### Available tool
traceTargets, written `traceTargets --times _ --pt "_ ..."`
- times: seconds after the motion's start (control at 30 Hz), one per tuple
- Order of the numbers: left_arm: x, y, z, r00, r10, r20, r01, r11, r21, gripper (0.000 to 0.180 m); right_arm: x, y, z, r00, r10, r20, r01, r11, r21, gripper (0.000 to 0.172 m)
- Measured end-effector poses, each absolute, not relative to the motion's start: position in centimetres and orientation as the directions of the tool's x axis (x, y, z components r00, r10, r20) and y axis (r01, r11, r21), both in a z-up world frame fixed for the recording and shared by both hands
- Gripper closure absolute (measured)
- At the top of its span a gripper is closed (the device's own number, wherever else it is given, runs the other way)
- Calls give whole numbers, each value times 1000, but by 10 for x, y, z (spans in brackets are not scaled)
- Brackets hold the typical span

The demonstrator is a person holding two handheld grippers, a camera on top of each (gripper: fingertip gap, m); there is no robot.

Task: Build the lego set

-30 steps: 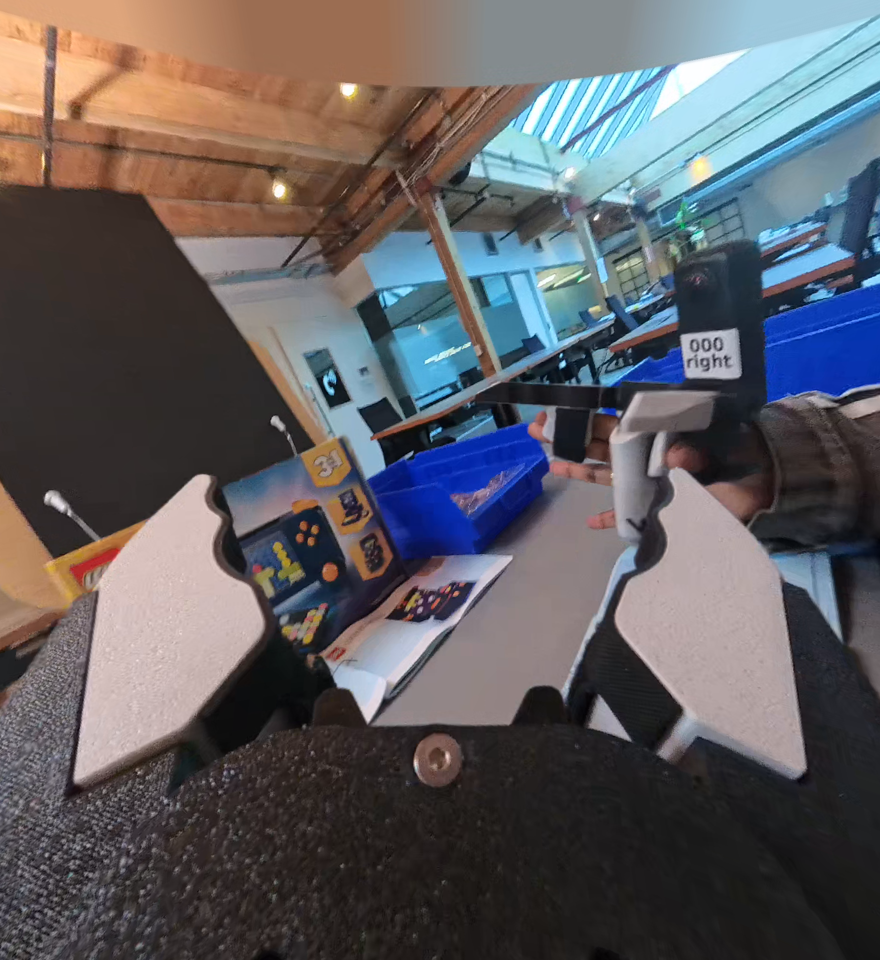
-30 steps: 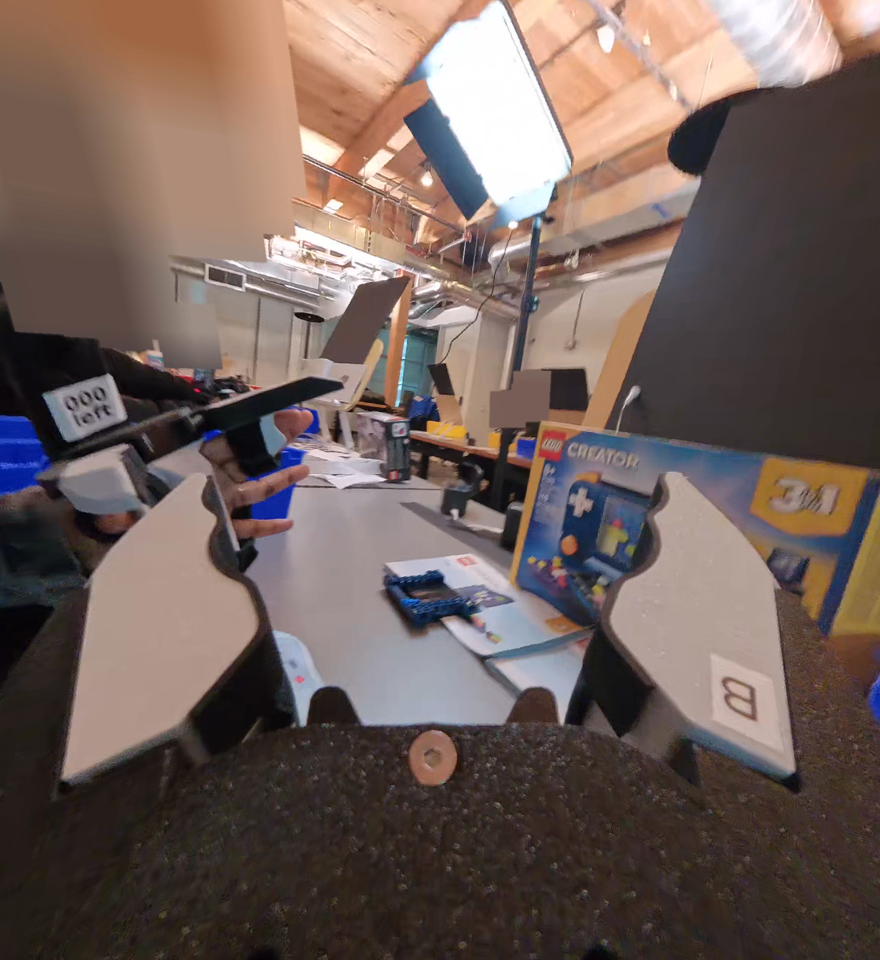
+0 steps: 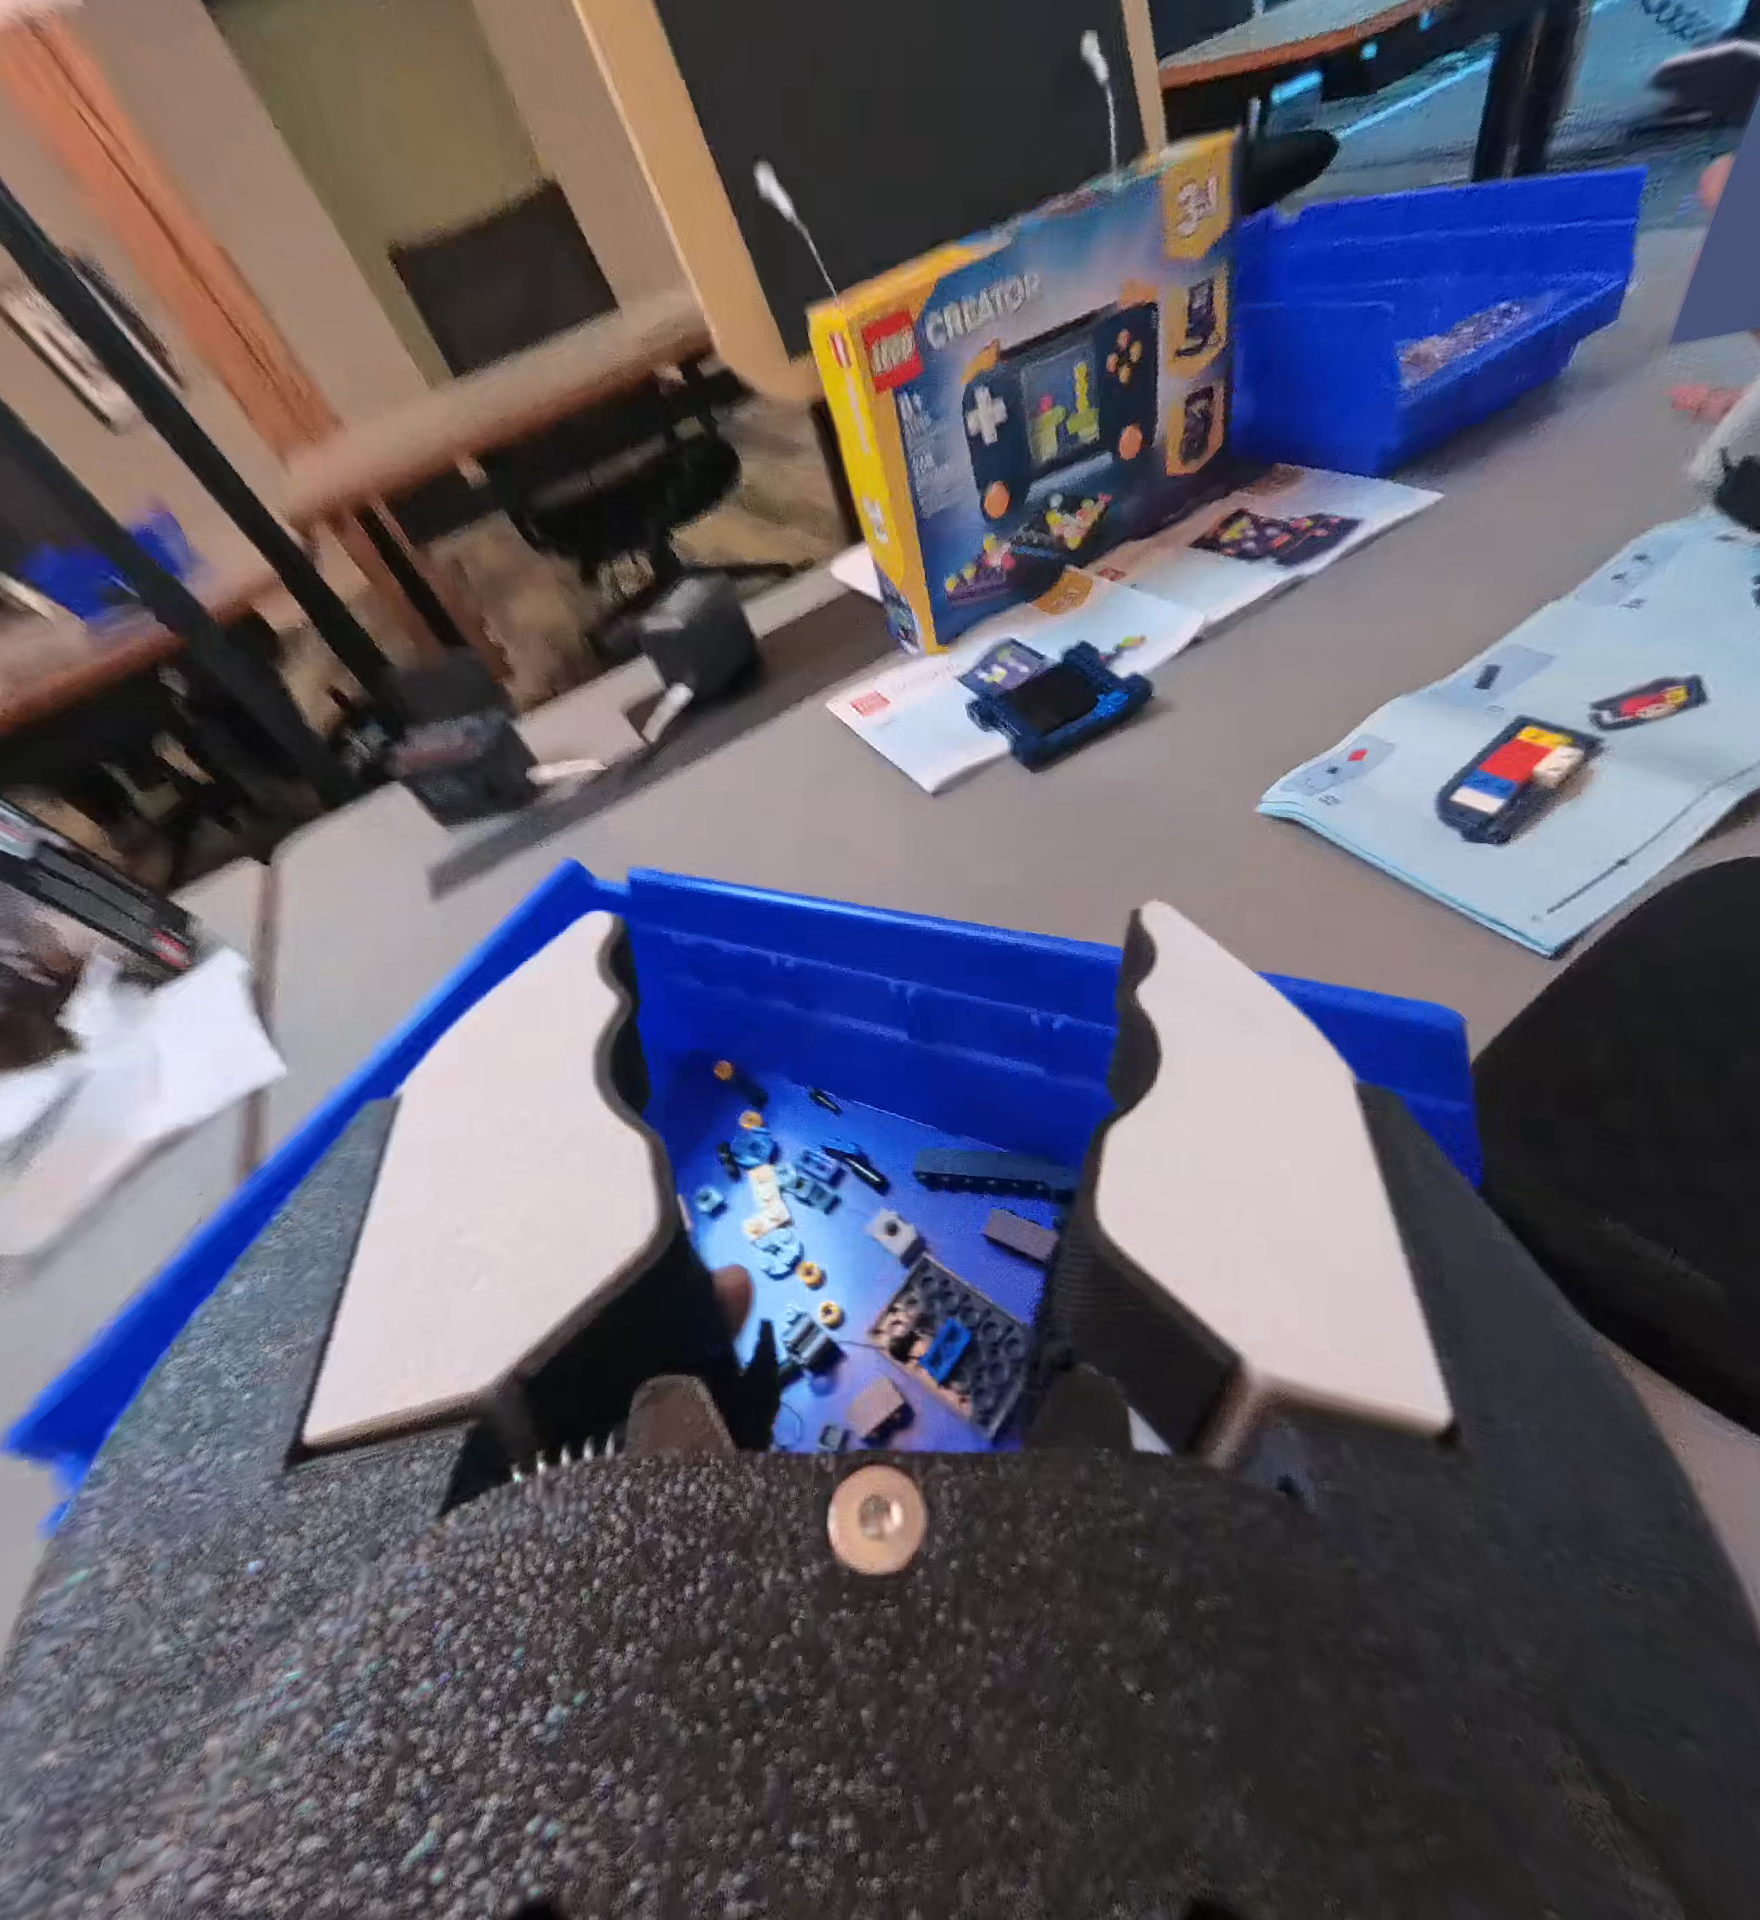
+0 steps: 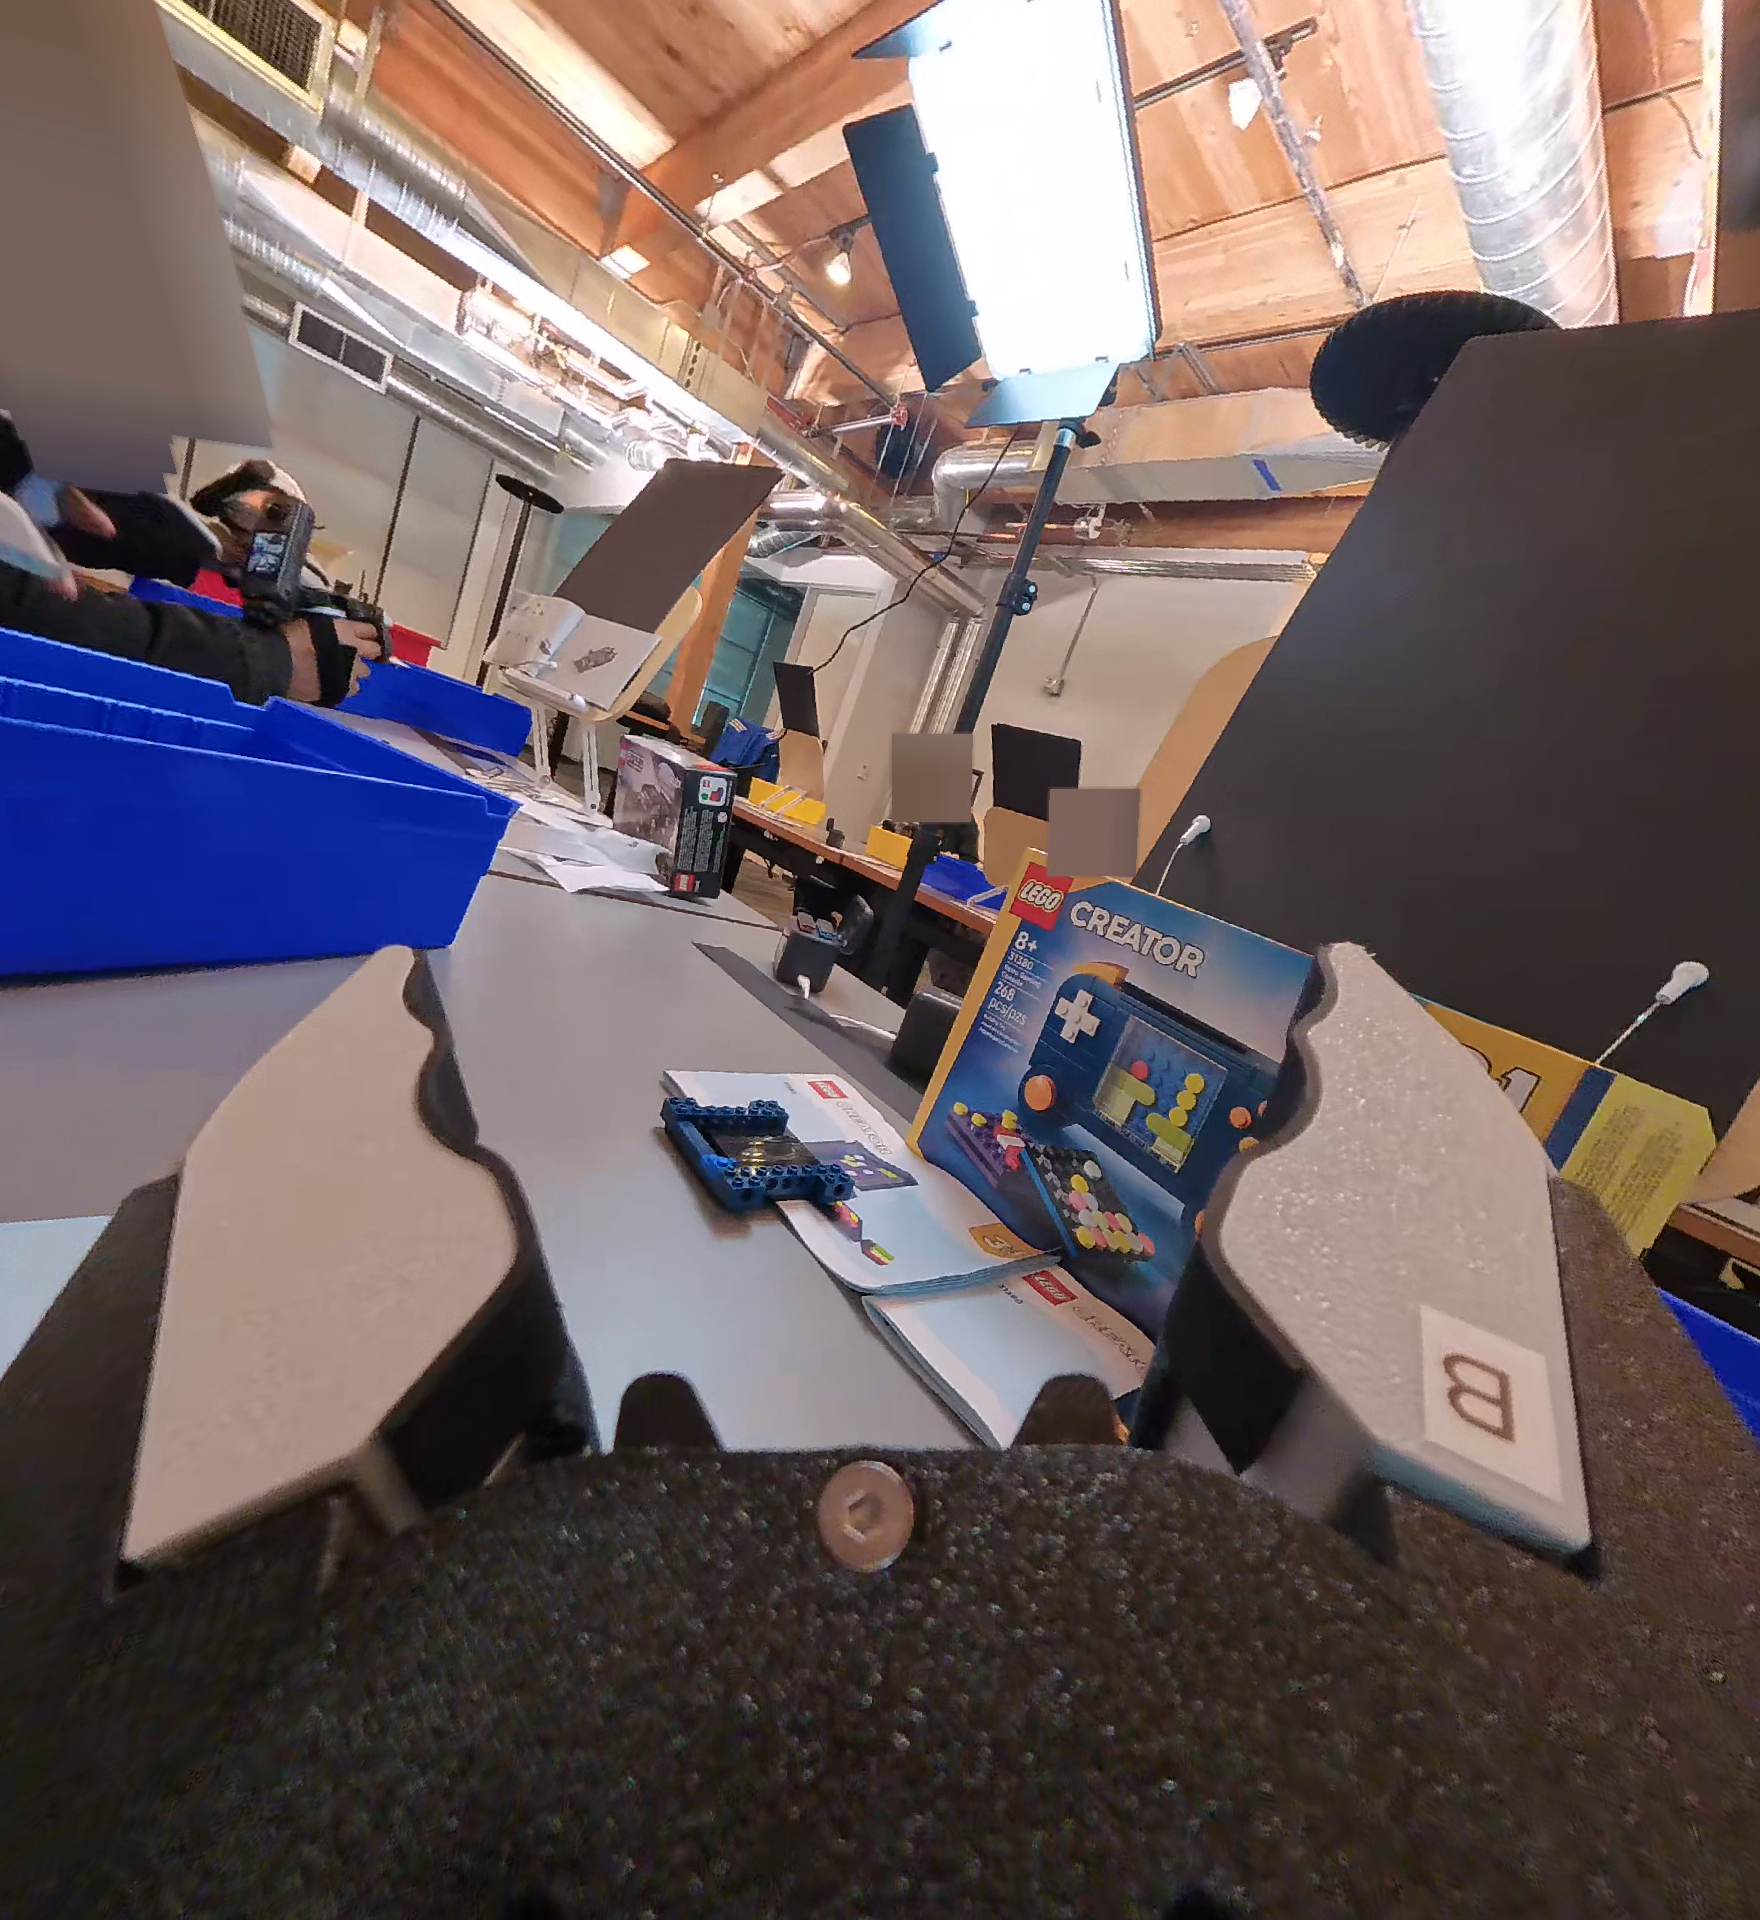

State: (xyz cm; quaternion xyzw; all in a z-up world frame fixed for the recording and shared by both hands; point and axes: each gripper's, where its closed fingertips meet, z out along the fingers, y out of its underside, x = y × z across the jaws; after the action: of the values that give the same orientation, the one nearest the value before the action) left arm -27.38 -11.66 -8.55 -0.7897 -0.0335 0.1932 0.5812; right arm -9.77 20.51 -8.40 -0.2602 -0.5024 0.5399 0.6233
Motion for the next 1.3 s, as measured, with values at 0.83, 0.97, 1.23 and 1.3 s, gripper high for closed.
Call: traceTargets --times 0.83,0.97,1.23,1.3 --pt "-285 -91 -244 987 151 46 150 -806 -573 130 -101 200 -89 -128 924 361 -407 283 -869 27" --pt "-300 -85 -191 969 245 -35 119 -587 -801 131 -99 199 -86 -134 924 358 -419 275 -865 27" --pt "-218 -134 27 904 -362 229 424 688 -588 131 -96 196 -82 -151 924 350 -439 255 -861 29" --pt "-203 -130 36 868 -450 210 490 709 -507 131 -94 195 -81 -154 923 352 -444 253 -859 29"
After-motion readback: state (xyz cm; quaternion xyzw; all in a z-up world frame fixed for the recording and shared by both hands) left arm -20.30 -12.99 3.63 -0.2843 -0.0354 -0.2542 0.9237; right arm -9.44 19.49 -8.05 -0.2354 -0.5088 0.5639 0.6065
